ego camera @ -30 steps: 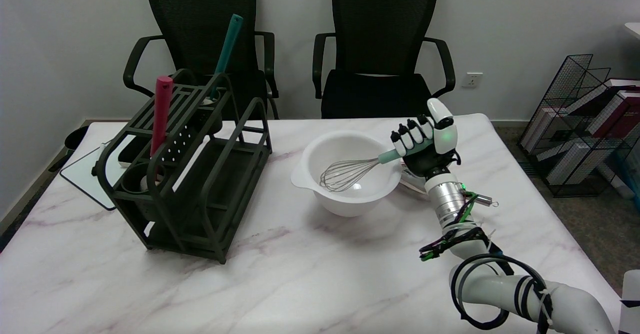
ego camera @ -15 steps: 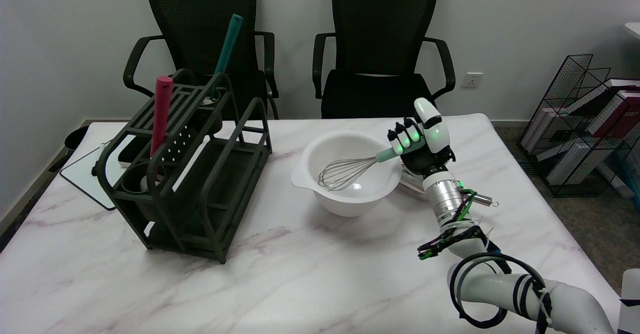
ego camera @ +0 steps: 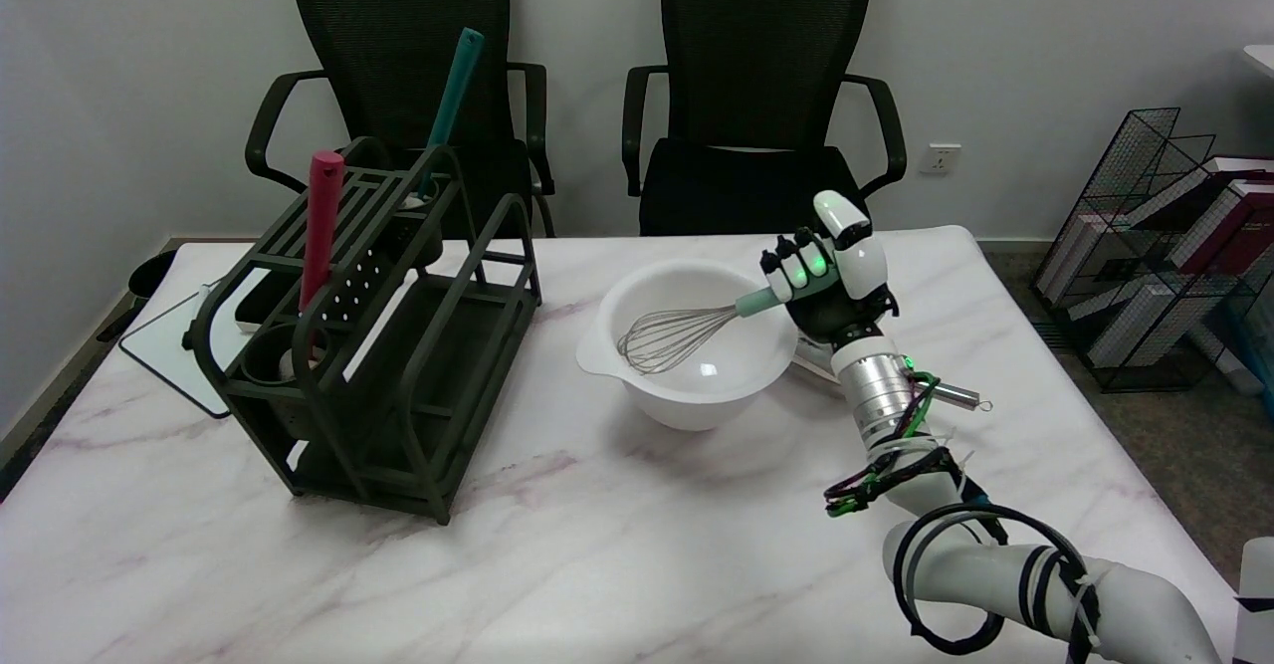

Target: Pick up the whisk.

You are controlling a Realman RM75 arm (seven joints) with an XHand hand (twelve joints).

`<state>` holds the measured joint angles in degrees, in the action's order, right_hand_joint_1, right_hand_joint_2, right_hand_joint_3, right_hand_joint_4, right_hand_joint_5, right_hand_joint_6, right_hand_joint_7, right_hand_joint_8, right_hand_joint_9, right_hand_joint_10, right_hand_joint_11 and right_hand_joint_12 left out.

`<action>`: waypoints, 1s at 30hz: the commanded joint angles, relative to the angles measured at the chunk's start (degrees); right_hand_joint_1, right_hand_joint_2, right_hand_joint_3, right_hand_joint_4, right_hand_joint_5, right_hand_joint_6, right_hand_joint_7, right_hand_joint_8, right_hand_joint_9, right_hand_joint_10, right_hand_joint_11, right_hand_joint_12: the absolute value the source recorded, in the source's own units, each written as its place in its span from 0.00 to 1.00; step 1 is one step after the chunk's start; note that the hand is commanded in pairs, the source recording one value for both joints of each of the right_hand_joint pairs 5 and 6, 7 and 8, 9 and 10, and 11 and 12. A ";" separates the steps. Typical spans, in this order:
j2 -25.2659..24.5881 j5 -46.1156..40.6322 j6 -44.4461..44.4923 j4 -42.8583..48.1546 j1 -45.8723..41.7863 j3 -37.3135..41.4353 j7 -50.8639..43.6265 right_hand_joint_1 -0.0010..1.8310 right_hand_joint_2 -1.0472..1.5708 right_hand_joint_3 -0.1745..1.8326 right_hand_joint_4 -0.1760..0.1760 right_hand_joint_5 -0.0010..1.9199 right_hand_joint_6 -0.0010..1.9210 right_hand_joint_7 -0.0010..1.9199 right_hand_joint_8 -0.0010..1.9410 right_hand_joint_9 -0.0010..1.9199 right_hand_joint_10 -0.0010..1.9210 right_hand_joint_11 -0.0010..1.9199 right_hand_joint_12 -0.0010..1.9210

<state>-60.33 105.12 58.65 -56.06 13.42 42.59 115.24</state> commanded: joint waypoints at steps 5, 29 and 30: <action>3.09 0.33 4.52 -4.87 -2.50 2.71 -0.46 0.55 0.79 0.54 0.50 1.00 1.00 1.00 0.99 1.00 1.00 1.00 1.00; 7.82 -1.91 15.33 -17.36 -17.84 22.25 0.89 0.53 0.81 0.58 0.50 1.00 1.00 1.00 0.99 1.00 1.00 1.00 1.00; 7.90 -3.01 16.70 -17.34 -18.73 22.53 1.46 0.53 0.81 0.58 0.50 1.00 1.00 1.00 0.99 1.00 1.00 1.00 1.00</action>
<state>-54.81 105.74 65.17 -68.31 4.64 54.22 115.10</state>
